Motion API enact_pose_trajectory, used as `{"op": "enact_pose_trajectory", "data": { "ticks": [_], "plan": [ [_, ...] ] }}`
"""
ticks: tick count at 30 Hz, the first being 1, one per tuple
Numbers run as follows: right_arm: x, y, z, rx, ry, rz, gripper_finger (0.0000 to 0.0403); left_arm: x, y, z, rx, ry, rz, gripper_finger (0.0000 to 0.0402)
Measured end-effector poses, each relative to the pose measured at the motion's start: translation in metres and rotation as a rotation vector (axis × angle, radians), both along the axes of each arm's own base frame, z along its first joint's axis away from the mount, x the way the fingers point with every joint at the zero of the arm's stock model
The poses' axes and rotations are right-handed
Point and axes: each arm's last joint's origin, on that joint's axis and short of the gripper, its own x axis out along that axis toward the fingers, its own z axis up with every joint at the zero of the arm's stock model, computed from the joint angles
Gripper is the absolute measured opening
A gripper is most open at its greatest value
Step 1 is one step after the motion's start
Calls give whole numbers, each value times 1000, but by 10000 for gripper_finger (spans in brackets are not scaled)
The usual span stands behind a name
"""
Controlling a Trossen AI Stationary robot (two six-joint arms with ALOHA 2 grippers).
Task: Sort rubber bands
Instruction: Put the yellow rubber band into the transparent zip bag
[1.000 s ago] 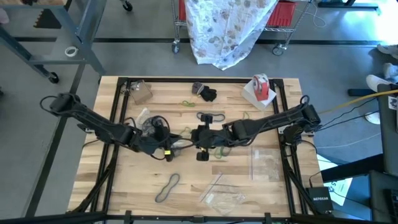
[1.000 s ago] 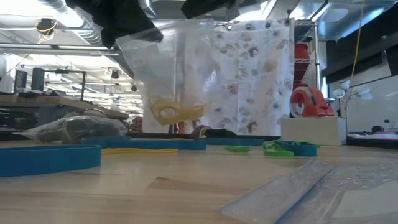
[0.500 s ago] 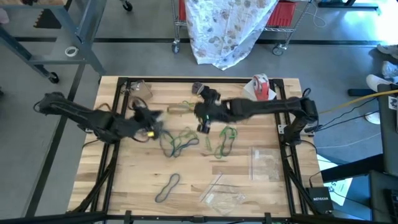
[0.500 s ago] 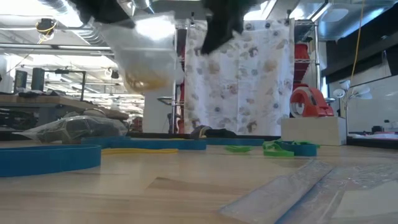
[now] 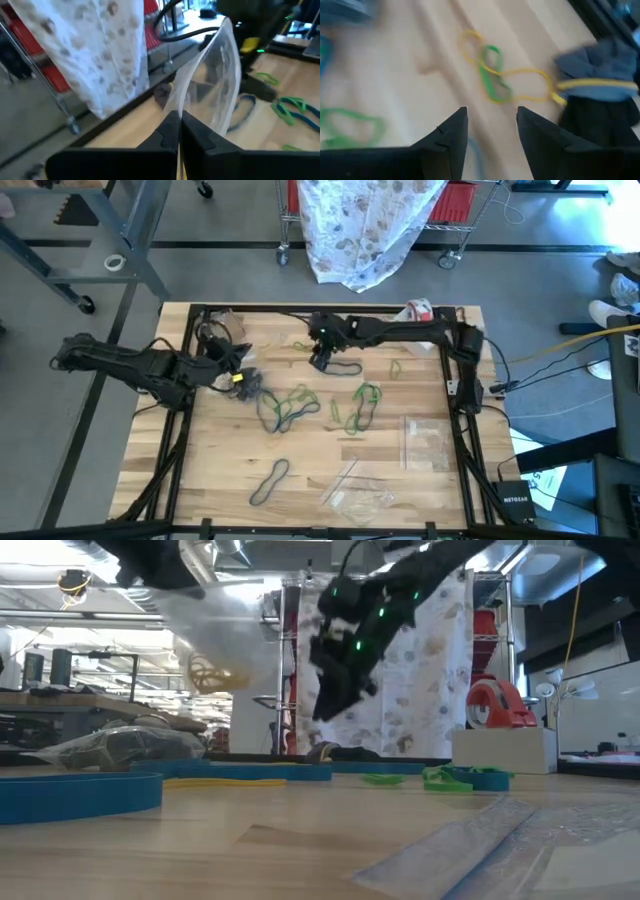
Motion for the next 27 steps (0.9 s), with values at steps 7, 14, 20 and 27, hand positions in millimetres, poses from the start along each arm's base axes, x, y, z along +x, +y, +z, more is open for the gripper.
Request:
{"op": "enact_pose_trajectory", "data": {
  "ticks": [7, 14, 20, 27],
  "plan": [
    [2, -48, -17, 181, 6, -149, 163, -1, -2, -1, -81, -64, 12, 1],
    [1, -29, -23, 303, 93, 1, 163, 0, -4, -3, -134, -62, -36, 1],
    [23, 69, -10, 239, 142, 334, 163, -3, -4, -9, -174, 6, -67, 1],
    [40, 171, -20, 61, 116, 572, 163, -6, -4, -12, -181, 37, -55, 1]
  ]
}}
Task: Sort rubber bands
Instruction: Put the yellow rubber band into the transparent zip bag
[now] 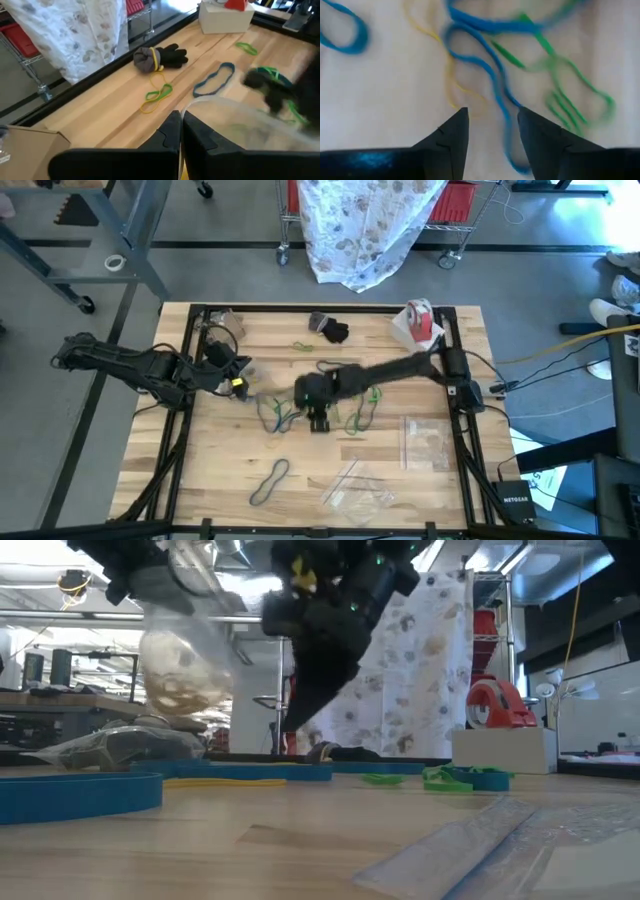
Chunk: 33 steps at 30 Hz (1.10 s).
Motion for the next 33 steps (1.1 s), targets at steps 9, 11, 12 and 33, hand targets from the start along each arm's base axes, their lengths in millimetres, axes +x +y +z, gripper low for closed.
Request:
{"op": "enact_pose_trajectory", "data": {
  "ticks": [9, 11, 12, 33],
  "plan": [
    [18, 47, -23, -20, -152, 107, 163, 0, -1, 0, -15, -10, 4, 1],
    [21, 46, -36, -14, -138, 92, 163, 0, -1, 0, -17, -10, 4, 1],
    [22, 46, -41, -5, -131, 85, 163, 0, -1, 0, -18, -11, 5, 1],
    [18, 40, -72, -37, -39, 54, 12, -1, -2, -1, -15, 3, -3, 1]
  ]
}}
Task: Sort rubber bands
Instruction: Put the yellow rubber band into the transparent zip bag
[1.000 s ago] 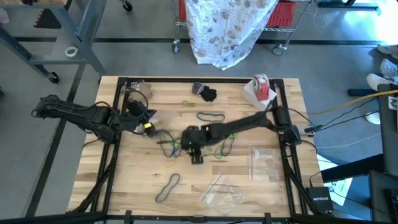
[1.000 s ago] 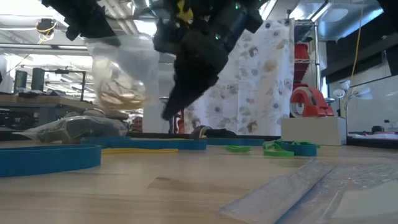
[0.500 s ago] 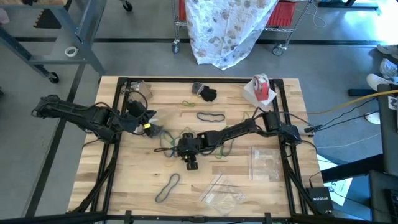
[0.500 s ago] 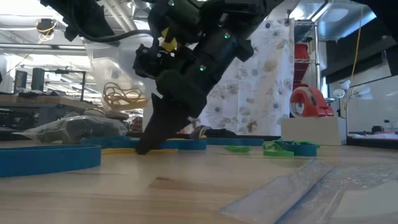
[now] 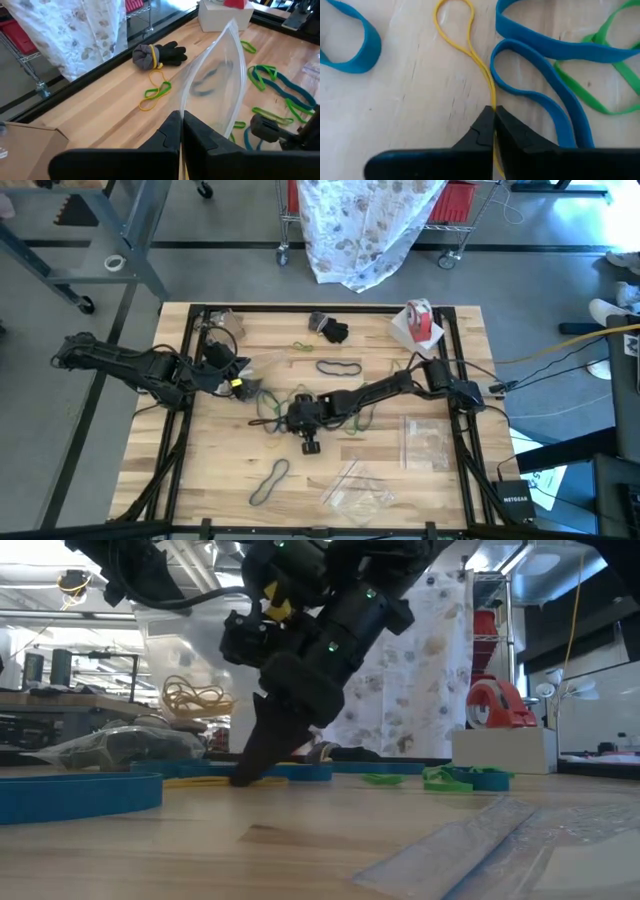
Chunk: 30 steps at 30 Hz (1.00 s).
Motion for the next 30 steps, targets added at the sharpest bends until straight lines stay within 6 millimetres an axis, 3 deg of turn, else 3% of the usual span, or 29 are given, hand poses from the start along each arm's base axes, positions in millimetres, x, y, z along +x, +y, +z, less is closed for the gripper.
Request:
{"op": "enact_pose_trajectory", "data": {
  "ticks": [9, 14, 17, 21, 30],
  "plan": [
    [-13, 31, 3, -16, 42, 98, 1, 0, -2, 0, -36, -16, -10, 1],
    [-28, 42, 25, -34, 87, 125, 0, 0, -7, 0, -70, -28, -44, 1],
    [-37, 44, 48, -33, 84, 134, 0, 0, -11, -1, -92, -39, -60, 1],
    [-45, 43, 99, -31, -41, 122, 0, 4, -19, -4, -105, -36, -88, 1],
    [-61, 34, 173, -51, -294, 56, 0, 34, -44, -23, -91, 7, -157, 1]
  ]
}}
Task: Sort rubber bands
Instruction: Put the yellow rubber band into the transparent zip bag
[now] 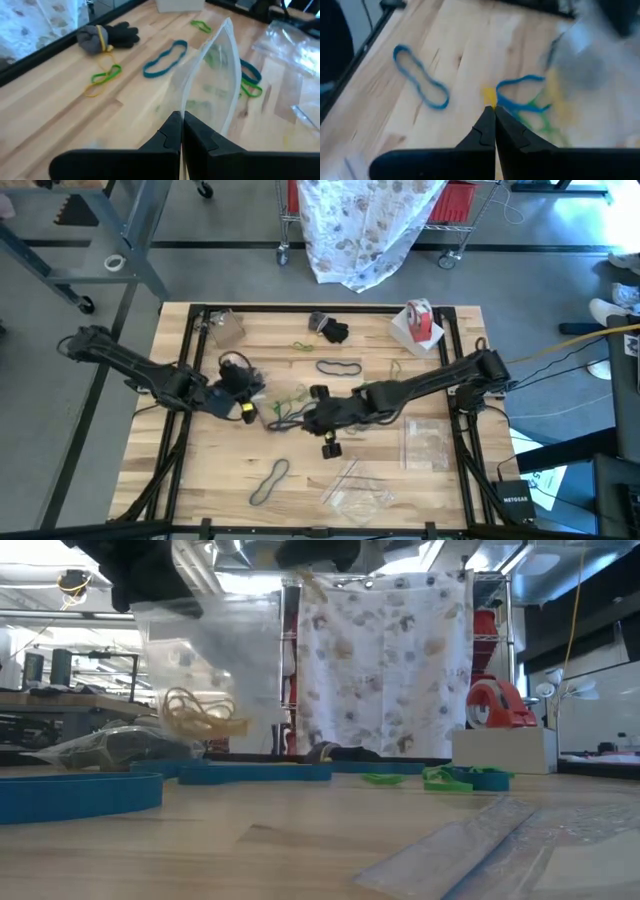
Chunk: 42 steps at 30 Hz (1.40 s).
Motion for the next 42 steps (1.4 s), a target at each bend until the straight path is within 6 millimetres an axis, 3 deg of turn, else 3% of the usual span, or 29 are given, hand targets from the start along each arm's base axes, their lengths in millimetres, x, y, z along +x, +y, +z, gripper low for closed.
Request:
{"op": "enact_pose_trajectory", "data": {
  "ticks": [8, 15, 19, 33, 42],
  "plan": [
    [8, -11, 27, -73, -206, -108, 0, 22, -20, -16, -15, -12, -34, 1],
    [15, -30, 32, -154, -273, -224, 0, 30, -28, -27, -31, -8, -34, 1],
    [18, -38, 28, -163, -250, -232, 0, 30, -28, -27, -35, -9, -30, 1],
    [12, -38, 16, -244, -127, -199, 0, 28, -25, -23, -98, -57, 12, 1],
    [28, -32, 3, -163, -177, -124, 0, 34, -17, -14, -120, -136, 41, 1]
  ]
}}
